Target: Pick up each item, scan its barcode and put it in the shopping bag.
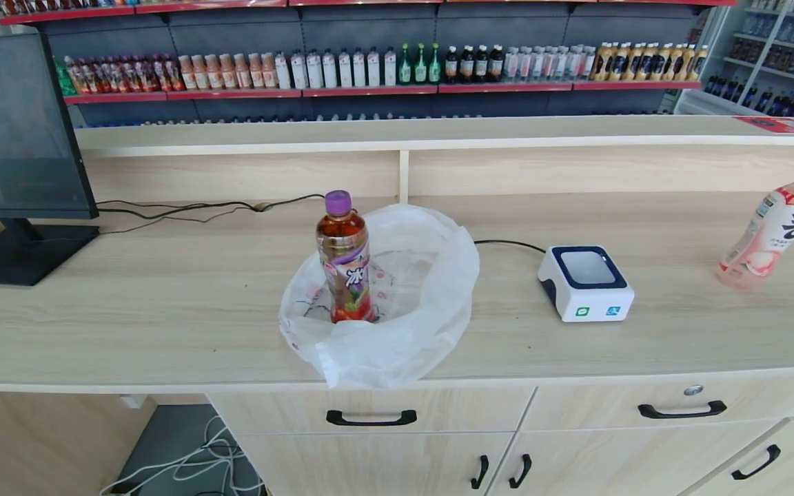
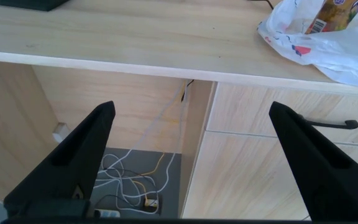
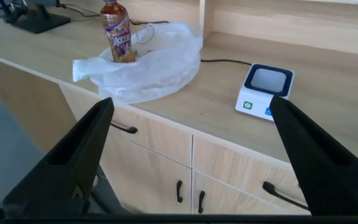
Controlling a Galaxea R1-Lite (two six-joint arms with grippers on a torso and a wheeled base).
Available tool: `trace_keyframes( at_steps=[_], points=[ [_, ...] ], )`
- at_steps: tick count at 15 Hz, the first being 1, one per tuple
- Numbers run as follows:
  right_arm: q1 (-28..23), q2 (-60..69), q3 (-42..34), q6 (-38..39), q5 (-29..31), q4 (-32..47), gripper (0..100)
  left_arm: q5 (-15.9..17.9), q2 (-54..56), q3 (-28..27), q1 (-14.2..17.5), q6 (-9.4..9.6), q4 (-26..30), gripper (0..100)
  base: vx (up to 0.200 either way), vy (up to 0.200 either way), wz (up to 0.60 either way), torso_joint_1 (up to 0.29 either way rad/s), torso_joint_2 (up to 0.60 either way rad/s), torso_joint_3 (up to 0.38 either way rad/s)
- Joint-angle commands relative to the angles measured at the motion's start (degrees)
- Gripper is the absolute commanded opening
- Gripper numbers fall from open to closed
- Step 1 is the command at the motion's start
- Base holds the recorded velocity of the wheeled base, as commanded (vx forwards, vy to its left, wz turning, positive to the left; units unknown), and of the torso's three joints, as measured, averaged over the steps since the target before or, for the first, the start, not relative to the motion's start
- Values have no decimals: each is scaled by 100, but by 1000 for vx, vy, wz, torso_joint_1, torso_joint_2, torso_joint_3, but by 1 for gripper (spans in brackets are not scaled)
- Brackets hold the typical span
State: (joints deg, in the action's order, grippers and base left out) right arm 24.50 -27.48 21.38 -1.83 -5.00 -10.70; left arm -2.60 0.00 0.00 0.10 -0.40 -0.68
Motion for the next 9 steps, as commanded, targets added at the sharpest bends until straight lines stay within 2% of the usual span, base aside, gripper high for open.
trace_keyframes(
  at_steps=[1, 4, 9],
  points=[
    [-7, -109, 6, 33, -1, -2, 100, -4, 0, 0, -1, -13, -2, 100, 0, 0, 0, 0, 0, 0],
    [-7, -161, 68, 95, -1, -2, 100, -4, 0, 0, -1, 5, -2, 100, 0, 0, 0, 0, 0, 0],
    [-7, -179, 85, 121, 8, -2, 100, -4, 0, 0, -1, -4, -2, 100, 0, -200, 0, 0, -1, 4]
  ],
)
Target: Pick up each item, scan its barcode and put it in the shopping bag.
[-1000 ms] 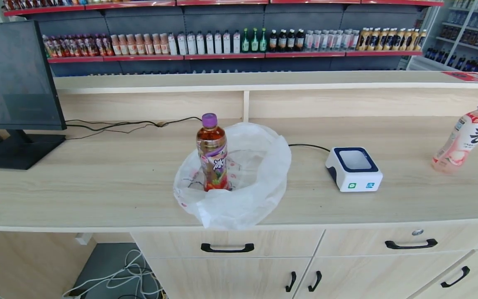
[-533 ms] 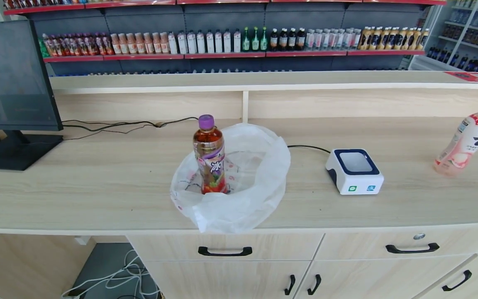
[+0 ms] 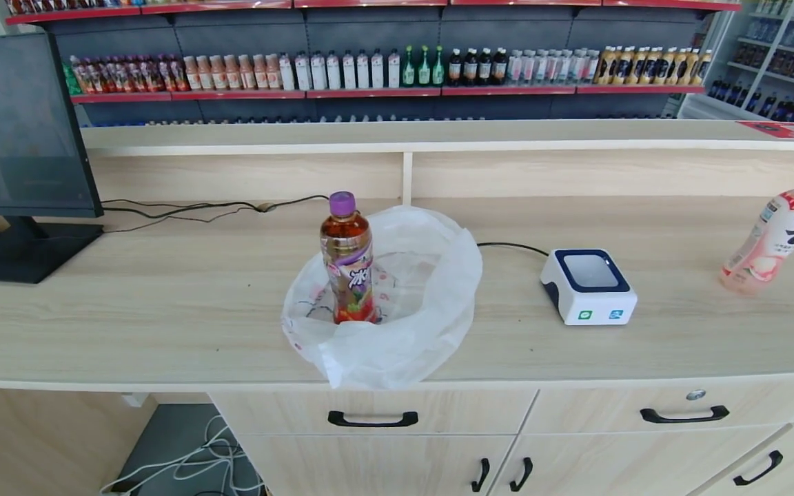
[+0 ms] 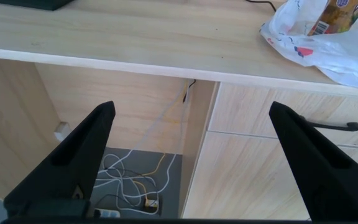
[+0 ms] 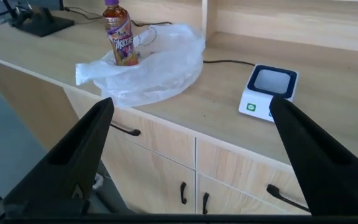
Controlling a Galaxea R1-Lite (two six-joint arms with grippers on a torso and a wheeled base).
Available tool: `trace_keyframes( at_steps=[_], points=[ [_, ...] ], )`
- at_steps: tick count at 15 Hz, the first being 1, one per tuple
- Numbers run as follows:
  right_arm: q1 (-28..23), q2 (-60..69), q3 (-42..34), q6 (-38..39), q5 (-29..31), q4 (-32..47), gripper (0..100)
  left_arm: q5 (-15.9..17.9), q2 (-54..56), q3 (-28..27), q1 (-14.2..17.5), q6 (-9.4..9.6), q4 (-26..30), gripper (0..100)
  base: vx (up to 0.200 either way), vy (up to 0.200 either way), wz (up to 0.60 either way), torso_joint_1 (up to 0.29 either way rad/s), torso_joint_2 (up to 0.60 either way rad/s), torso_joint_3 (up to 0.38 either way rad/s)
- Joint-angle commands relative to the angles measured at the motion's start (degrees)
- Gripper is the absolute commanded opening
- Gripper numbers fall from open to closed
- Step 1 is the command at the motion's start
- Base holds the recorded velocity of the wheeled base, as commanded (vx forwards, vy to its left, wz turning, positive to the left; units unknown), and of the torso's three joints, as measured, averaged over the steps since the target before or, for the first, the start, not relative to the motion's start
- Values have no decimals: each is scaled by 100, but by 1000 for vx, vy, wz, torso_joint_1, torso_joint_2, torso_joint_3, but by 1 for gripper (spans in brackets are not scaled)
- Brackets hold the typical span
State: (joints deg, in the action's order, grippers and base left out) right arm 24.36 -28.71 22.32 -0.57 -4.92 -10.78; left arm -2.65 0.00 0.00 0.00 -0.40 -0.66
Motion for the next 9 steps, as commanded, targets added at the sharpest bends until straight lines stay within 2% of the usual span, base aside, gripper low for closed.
trace_keyframes(
  at_steps=[1, 4, 9],
  points=[
    [8, -56, -52, -4, 9, -3, 100, 1, 0, 0, 9, -4, -4, 100, 0, -200, 0, 12, 7, -2],
    [-1, -56, -52, -4, 9, 5, 100, 1, 0, 0, 9, 5, -4, 100, 0, -200, 0, 4, 2, -5],
    [-10, -47, -70, 49, 18, 5, 100, 1, 0, 0, 9, 5, 4, 100, -200, -200, 0, 2, 0, 3]
  ],
)
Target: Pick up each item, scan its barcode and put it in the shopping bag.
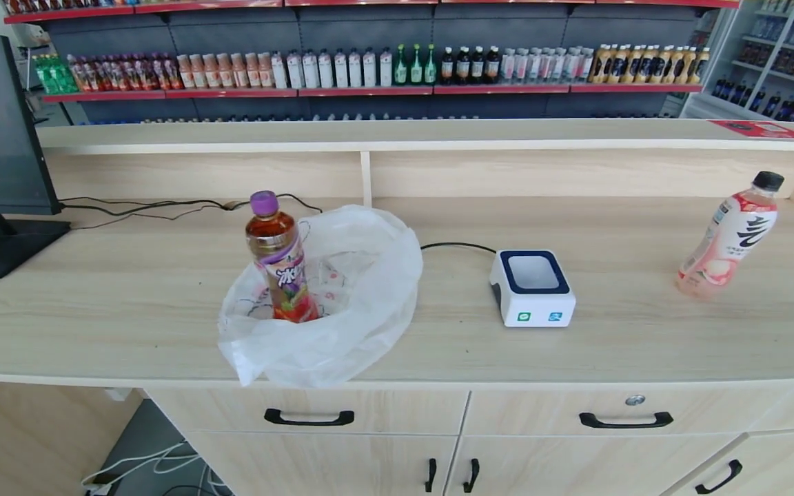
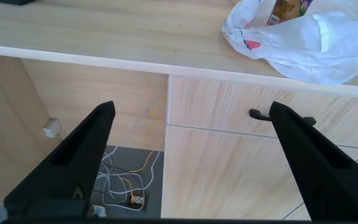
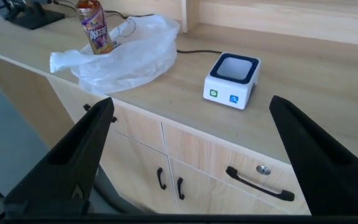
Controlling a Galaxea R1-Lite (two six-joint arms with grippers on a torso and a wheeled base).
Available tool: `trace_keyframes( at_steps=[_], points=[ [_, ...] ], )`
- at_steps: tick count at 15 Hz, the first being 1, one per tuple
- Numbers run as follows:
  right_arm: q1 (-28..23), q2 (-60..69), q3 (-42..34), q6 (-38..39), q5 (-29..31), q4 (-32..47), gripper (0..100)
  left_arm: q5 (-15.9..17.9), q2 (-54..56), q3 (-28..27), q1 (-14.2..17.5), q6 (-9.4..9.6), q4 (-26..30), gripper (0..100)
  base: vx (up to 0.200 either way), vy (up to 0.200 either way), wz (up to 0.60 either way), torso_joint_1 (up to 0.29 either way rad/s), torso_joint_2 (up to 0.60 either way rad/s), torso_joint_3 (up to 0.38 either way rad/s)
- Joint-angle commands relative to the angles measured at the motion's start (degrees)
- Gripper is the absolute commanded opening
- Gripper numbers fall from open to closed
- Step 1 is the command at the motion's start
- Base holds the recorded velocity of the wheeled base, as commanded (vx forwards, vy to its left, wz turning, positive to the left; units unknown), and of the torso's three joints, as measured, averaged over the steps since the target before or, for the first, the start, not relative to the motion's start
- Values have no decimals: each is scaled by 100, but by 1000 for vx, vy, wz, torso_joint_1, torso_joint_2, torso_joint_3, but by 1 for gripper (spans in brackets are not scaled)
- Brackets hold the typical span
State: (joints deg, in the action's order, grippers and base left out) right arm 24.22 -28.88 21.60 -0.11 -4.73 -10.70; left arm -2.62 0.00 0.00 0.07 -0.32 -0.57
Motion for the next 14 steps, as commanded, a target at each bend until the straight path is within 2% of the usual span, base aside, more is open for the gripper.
trace_keyframes(
  at_steps=[1, 4, 14],
  points=[
    [-5, -30, -42, 11, -2, -2, 100, -2, 0, 0, 1, -3, -4, 100, -200, -200, 0, 22, 7, -2],
    [-5, -12, -104, 11, 51, -2, 100, -2, 0, 0, 1, -12, -4, 100, -200, -200, 0, -2, 1, 4],
    [4, -56, -51, 11, 51, -2, 100, -2, 0, 0, 1, -12, -13, 100, 0, -200, 0, 2, 1, 4]
  ],
)
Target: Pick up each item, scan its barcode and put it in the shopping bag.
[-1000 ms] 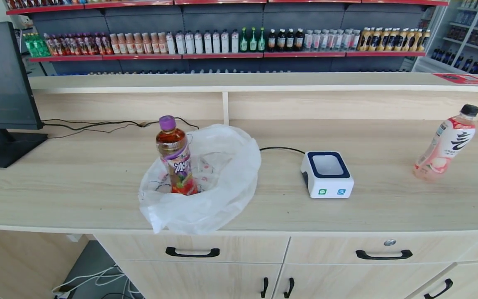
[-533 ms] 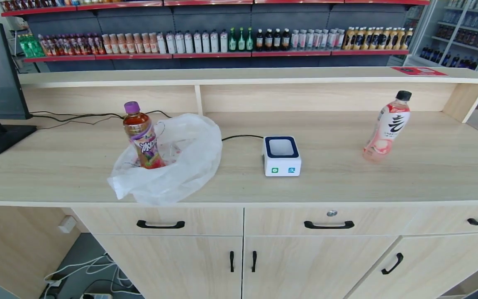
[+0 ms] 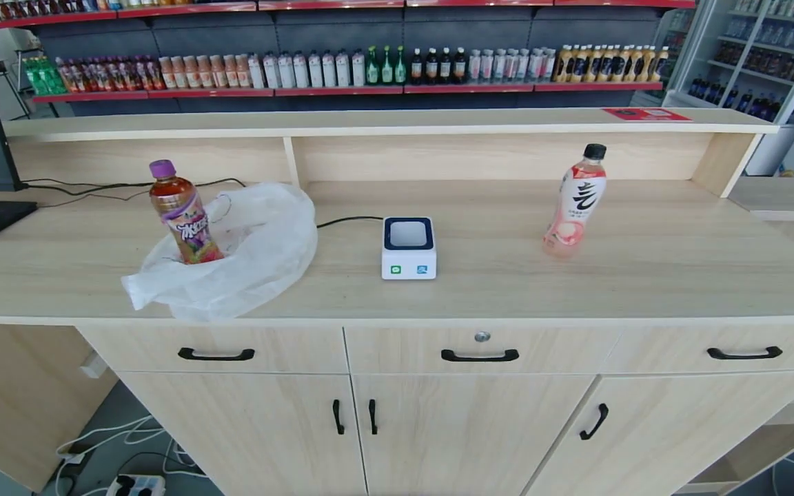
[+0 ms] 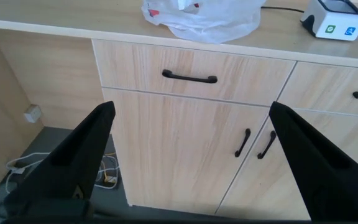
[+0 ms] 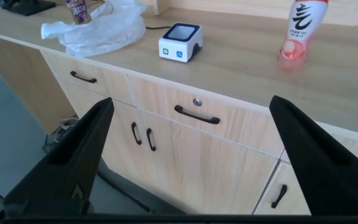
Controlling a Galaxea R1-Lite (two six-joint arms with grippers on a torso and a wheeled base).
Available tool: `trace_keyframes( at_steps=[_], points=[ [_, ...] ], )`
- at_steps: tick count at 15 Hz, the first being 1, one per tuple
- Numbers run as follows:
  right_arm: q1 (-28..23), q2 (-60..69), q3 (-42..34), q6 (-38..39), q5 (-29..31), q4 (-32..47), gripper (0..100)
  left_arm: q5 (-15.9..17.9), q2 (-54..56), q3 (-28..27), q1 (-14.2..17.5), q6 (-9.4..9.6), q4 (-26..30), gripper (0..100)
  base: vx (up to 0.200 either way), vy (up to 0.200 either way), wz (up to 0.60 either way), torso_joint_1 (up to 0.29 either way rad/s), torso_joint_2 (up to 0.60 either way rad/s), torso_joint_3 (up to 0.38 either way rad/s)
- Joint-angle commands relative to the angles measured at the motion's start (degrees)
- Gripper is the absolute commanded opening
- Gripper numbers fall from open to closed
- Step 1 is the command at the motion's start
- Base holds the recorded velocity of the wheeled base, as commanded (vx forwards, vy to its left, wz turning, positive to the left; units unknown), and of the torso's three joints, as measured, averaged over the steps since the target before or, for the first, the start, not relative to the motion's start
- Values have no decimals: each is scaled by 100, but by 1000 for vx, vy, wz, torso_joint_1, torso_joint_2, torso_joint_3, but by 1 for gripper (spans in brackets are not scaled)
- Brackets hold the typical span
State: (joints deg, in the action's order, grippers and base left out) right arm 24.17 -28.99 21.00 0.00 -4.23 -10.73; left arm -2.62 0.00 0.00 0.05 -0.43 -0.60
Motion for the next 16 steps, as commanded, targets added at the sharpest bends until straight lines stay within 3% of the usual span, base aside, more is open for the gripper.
trace_keyframes(
  at_steps=[1, 3, 16],
  points=[
    [8, -37, 9, 0, -8, 1, 100, -2, 0, 0, 4, -1, -2, 100, 0, -200, 0, 2, 2, -7],
    [8, -37, 27, 0, -8, 1, 100, -2, 0, 0, 4, -1, -2, 100, 0, -200, 0, 2, 10, 0],
    [8, -265, 185, 53, -25, -8, 100, -2, 0, 0, 4, -1, -2, 100, 15, 0, 0, 0, 0, 0]
  ],
)
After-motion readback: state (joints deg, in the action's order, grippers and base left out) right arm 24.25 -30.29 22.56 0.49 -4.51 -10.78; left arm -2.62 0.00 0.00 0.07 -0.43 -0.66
